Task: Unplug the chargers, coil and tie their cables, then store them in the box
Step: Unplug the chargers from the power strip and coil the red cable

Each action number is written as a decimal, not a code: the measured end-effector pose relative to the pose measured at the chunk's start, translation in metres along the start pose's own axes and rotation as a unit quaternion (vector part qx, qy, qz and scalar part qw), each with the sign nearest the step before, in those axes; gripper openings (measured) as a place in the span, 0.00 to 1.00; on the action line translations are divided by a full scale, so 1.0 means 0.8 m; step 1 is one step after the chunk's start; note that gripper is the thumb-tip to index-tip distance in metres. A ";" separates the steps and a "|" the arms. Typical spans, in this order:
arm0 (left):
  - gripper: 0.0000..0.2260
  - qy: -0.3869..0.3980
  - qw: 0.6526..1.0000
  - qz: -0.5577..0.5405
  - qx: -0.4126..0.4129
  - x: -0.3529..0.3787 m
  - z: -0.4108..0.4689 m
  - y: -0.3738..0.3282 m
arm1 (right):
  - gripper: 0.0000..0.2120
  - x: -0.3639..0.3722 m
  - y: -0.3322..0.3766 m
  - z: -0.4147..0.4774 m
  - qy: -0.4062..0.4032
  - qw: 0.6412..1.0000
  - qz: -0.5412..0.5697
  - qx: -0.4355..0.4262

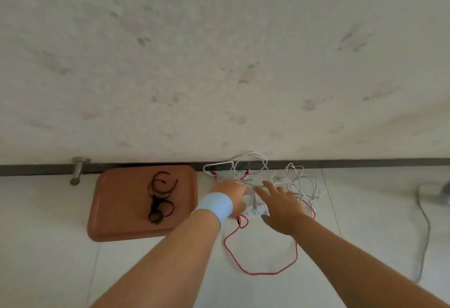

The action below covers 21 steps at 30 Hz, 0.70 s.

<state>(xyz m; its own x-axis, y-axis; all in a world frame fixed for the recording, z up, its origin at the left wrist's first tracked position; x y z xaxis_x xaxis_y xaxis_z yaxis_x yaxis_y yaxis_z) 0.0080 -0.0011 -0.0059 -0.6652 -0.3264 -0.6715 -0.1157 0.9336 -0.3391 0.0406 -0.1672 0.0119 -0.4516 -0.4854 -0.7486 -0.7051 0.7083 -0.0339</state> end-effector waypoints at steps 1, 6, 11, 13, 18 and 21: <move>0.18 0.003 1.000 -0.001 -0.001 0.008 0.008 0.000 | 0.37 0.007 0.001 0.009 -0.001 1.000 -0.001 0.005; 0.14 -0.016 0.999 -0.018 0.029 0.044 0.038 -0.008 | 0.33 0.042 -0.002 0.044 -0.042 0.999 0.014 0.031; 0.13 -0.064 0.997 -0.026 0.045 0.080 0.071 -0.005 | 0.21 0.054 -0.016 0.052 -0.075 0.983 0.159 0.050; 0.16 -0.067 0.997 -0.029 0.037 0.092 0.080 -0.006 | 0.20 0.060 -0.022 0.054 -0.078 0.983 0.165 0.037; 0.19 -0.070 0.997 -0.023 0.023 0.102 0.100 -0.008 | 0.18 0.066 -0.029 0.067 -0.060 0.992 0.111 -0.004; 0.15 -0.058 0.998 -0.019 0.017 0.100 0.101 -0.010 | 0.17 0.066 -0.029 0.075 -0.053 0.996 0.067 -0.004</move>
<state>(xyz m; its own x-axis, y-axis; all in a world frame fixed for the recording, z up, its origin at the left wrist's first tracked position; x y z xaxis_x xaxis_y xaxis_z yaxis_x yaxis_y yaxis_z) 0.0151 -0.0467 -0.1101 -0.5708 -0.3773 -0.7292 -0.1127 0.9157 -0.3857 0.0657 -0.1785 -0.0665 -0.4830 -0.3295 -0.8113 -0.6468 0.7588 0.0769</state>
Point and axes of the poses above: each hand's wrist, its own z-axis towards the middle knuckle, its own x-axis out of the palm, y = z × x, the point moved 1 cm from there along z, towards the middle knuckle, and after that the axes turned 6 degrees about y, right-handed, at the moved point
